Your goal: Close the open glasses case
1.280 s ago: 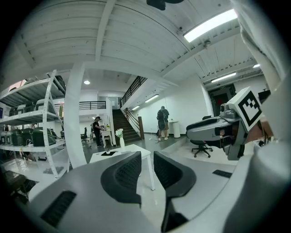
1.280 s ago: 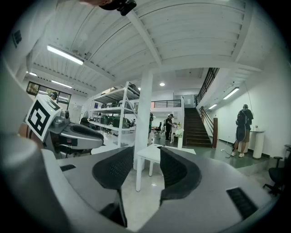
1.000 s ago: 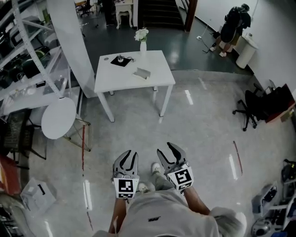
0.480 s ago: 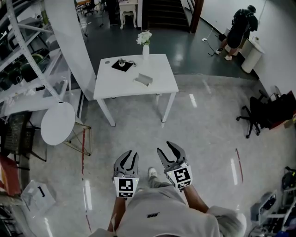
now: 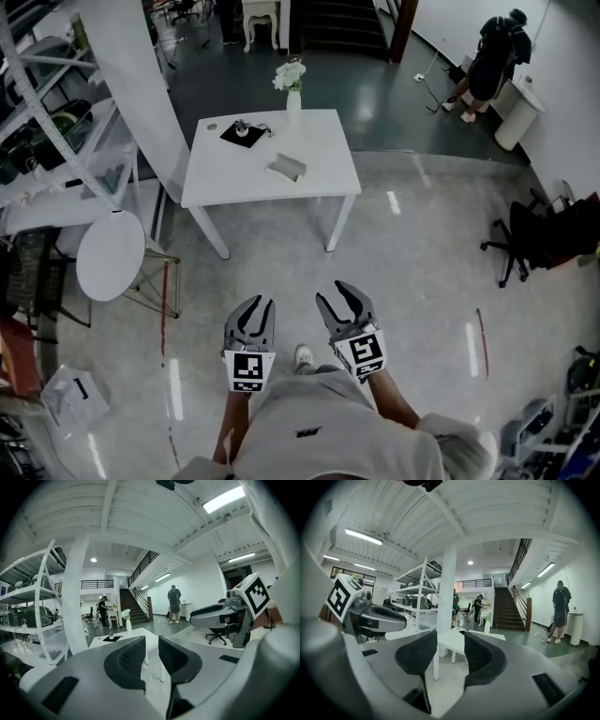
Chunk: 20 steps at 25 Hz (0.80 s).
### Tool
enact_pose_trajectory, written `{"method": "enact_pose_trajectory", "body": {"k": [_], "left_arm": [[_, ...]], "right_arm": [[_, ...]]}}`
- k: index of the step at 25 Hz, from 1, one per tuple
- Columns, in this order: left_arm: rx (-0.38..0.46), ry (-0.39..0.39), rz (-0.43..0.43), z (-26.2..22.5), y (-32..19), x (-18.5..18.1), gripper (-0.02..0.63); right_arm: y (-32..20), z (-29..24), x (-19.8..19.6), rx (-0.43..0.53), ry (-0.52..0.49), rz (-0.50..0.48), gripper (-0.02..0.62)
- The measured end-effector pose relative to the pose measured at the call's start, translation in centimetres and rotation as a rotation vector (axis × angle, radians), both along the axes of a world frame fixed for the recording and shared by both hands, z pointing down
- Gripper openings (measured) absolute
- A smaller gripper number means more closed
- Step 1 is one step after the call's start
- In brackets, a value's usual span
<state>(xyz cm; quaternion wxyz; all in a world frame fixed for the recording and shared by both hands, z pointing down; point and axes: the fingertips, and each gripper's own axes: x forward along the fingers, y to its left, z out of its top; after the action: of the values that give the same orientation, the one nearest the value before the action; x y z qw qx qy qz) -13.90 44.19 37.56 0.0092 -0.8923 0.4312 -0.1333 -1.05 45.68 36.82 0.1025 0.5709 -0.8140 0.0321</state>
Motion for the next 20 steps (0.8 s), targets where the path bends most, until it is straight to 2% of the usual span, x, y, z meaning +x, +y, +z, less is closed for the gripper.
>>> {"method": "enact_pose_trajectory", "body": {"k": [12,20], "left_arm": [[0.022,-0.007,-0.067,-0.7,-5.1,3.8,0.100],[0.009,-0.034,-0.072,0.1,-7.7,4.8,0.100]], "right_arm": [[-5.6,-0.1,4.0,-0.010,0.002,-0.061,0.184],[-8.9,-0.2,4.9,-0.016,-0.039,-0.049,0.181]]}}
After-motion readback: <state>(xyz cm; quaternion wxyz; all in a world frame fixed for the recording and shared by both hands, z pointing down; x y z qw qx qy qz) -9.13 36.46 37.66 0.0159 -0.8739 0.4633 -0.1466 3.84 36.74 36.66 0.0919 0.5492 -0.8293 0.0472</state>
